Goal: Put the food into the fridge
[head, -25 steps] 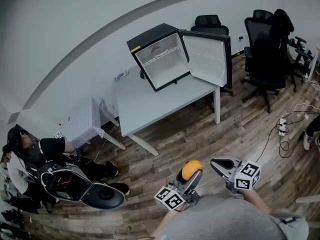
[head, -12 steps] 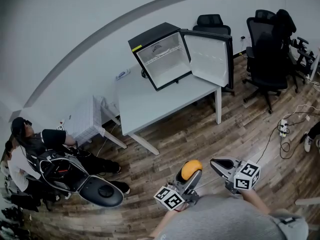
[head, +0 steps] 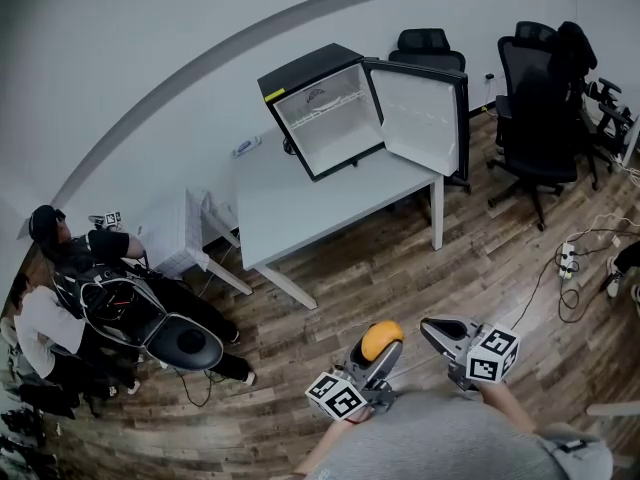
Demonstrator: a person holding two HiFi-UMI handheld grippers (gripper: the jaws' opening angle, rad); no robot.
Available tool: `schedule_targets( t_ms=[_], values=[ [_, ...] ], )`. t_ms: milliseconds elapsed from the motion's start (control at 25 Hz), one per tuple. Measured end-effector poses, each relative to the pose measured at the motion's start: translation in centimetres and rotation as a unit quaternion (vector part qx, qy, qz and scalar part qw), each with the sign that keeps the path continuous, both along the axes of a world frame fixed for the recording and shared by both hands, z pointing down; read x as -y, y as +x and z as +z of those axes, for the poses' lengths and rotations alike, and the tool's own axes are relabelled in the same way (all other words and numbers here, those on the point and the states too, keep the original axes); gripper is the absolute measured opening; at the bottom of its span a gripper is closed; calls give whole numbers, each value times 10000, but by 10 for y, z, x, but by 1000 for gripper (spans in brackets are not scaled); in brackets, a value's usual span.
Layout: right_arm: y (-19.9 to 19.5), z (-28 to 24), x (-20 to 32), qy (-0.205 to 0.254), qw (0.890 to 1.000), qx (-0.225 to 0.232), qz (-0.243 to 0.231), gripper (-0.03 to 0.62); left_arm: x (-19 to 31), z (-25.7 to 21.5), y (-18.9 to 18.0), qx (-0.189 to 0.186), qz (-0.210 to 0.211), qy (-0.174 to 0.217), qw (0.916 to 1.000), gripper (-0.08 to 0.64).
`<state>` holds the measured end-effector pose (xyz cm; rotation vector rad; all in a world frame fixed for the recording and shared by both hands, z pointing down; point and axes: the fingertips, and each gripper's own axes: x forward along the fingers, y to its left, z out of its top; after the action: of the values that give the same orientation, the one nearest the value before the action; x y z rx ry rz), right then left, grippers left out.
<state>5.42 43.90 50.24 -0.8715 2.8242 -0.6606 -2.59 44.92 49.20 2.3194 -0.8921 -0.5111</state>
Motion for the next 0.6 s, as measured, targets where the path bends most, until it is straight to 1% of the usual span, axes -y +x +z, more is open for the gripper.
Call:
schedule_targets(
  t_ms=[120, 320, 440, 600],
  values=[
    [1, 2, 4, -11, 10000, 7, 19, 13, 3, 3, 1, 28, 31, 8, 10000, 388],
    [2, 6, 19, -52, 9999, -25, 148, 12, 23, 6, -6, -134, 1, -130, 9998, 388],
    [5, 7, 37, -43, 9996, -57, 277, 13, 42, 6, -5, -164, 89, -75, 9998, 388],
    [2, 11, 67, -57, 9992, -116, 386, 12, 78, 12, -13, -293, 73, -90, 9995, 388]
  ],
)
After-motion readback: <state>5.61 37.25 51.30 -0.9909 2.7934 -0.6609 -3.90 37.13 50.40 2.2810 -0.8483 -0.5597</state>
